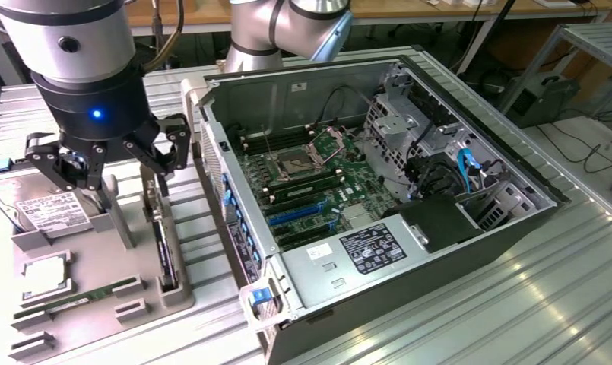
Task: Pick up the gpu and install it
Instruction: 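Pick up the gpu and move the gpu toward the slot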
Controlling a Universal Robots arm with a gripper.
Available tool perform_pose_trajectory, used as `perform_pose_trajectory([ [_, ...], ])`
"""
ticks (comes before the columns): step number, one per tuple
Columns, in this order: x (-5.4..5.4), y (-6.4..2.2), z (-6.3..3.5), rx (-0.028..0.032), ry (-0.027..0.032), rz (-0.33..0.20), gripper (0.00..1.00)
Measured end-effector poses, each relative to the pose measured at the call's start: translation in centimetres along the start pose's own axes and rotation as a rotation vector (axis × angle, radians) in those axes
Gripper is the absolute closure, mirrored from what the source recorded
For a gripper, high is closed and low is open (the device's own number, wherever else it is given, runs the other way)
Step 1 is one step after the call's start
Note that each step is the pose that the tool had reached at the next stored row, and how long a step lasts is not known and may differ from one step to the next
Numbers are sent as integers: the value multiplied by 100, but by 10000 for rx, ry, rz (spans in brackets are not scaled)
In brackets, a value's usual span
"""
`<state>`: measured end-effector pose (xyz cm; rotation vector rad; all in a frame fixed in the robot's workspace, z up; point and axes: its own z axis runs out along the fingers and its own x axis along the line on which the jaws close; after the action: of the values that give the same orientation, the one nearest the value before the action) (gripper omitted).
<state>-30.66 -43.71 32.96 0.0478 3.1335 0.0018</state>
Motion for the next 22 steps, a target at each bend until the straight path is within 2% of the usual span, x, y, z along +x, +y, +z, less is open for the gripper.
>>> perform_pose_trajectory([
  [8,1,-6,156,0,23,0,34],
  [22,3,-6,410,0,23,-40,34],
])
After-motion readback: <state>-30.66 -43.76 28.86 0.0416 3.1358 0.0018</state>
